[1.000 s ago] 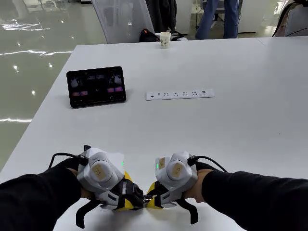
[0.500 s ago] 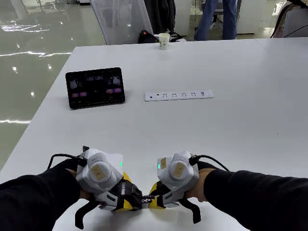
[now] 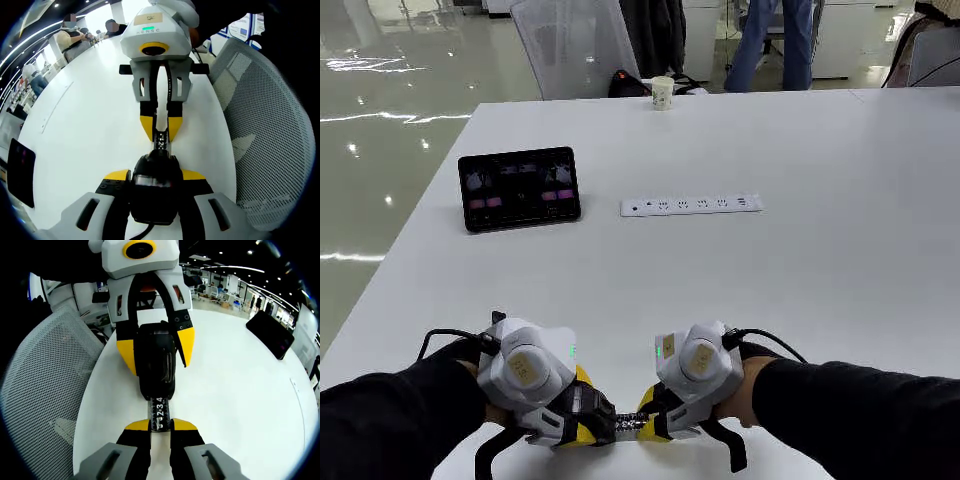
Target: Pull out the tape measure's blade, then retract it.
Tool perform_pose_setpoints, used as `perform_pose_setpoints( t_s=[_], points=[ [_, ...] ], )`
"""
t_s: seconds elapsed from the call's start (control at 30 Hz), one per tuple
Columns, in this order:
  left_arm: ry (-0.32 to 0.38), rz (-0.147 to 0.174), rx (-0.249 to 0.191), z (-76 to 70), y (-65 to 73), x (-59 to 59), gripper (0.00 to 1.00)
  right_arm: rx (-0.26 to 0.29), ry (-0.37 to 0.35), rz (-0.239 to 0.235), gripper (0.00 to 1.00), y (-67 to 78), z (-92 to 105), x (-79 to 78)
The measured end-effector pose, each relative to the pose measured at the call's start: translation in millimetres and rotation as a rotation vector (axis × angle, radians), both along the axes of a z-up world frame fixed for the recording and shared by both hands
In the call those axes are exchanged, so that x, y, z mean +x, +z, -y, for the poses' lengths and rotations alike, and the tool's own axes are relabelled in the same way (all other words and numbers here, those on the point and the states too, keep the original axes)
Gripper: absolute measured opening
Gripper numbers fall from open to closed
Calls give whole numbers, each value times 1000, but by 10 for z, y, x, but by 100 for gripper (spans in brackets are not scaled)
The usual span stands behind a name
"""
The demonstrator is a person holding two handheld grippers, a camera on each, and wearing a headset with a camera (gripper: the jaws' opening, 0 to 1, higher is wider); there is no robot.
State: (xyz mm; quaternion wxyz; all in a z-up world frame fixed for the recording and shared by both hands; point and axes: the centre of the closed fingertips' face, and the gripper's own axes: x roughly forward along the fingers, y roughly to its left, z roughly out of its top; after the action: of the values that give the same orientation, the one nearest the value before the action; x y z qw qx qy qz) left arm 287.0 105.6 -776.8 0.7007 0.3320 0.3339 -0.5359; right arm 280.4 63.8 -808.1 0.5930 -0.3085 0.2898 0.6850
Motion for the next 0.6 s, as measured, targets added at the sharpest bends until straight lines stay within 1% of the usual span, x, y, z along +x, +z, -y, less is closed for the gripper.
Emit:
perform_pose_setpoints(
  t_s=[0.27,0.5,0.6],
  points=[
    [-7,10,3,4,5,-6,31,0,-7,-1,11,0,22,13],
    [-35,39,7,-16,4,0,30,-4,-5,0,11,0,48,27],
    [-47,44,13,-24,4,11,30,-5,-9,-3,11,3,77,39]
  ],
)
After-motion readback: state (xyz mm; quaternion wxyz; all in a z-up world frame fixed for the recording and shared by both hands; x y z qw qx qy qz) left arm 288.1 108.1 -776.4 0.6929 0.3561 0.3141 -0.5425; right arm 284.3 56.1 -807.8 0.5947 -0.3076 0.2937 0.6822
